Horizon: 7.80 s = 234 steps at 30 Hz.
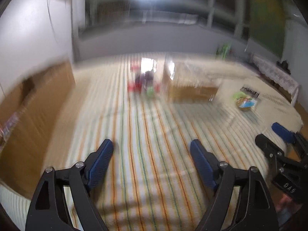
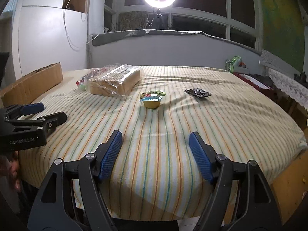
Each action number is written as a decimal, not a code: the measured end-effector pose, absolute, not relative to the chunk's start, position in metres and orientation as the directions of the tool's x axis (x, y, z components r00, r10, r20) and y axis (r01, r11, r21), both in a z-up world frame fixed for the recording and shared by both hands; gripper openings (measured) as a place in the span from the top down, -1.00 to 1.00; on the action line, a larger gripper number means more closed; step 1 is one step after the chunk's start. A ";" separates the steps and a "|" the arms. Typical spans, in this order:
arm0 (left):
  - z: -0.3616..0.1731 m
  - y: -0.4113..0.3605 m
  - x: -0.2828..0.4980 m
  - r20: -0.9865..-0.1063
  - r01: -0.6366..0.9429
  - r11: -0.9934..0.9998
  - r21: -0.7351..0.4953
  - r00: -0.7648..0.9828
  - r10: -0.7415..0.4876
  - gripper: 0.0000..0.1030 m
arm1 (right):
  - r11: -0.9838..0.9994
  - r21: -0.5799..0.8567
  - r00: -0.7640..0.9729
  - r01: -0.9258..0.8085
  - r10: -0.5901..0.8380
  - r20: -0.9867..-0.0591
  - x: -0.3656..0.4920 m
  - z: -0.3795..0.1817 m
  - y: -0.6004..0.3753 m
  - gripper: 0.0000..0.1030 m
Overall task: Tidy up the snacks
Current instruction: 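Grasp the bagged brown pastry with the left tool while the right tool grasps the green round candy pack, then carry the pastry and green pack to the box and open both tools, then move both tools back over the bread loaf and candies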
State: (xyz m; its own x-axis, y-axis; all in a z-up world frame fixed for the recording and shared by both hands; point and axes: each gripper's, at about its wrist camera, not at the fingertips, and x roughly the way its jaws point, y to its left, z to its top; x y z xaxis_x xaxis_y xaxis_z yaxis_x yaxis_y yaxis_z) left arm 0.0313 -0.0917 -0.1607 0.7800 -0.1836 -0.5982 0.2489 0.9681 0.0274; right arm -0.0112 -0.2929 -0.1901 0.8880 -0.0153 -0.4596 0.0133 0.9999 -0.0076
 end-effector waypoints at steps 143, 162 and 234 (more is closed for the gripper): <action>-0.016 -0.055 -0.007 -0.400 0.192 0.979 -0.065 0.894 -0.202 0.08 | 0.994 -0.008 0.929 -0.105 0.095 -0.357 -0.035 -0.053 -0.254 0.26; -0.020 -0.012 -0.019 -0.376 0.150 0.982 -0.111 0.909 -0.181 0.07 | 0.976 -0.097 0.906 -0.194 0.140 -0.400 -0.011 -0.048 -0.175 0.25; -0.027 0.014 -0.001 -0.452 -0.001 0.997 -0.075 0.892 -0.033 -0.58 | 0.975 0.072 0.899 -0.209 0.220 -0.378 -0.009 -0.084 -0.210 -0.31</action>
State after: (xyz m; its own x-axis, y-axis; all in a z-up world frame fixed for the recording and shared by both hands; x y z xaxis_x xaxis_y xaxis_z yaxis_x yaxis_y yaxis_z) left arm -0.0009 0.0139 -0.0270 0.8915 -0.0329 -0.4518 -0.0011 0.9972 -0.0747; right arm -0.0091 -0.2103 -0.0840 0.8994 0.2202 -0.3776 -0.2086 0.9753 0.0719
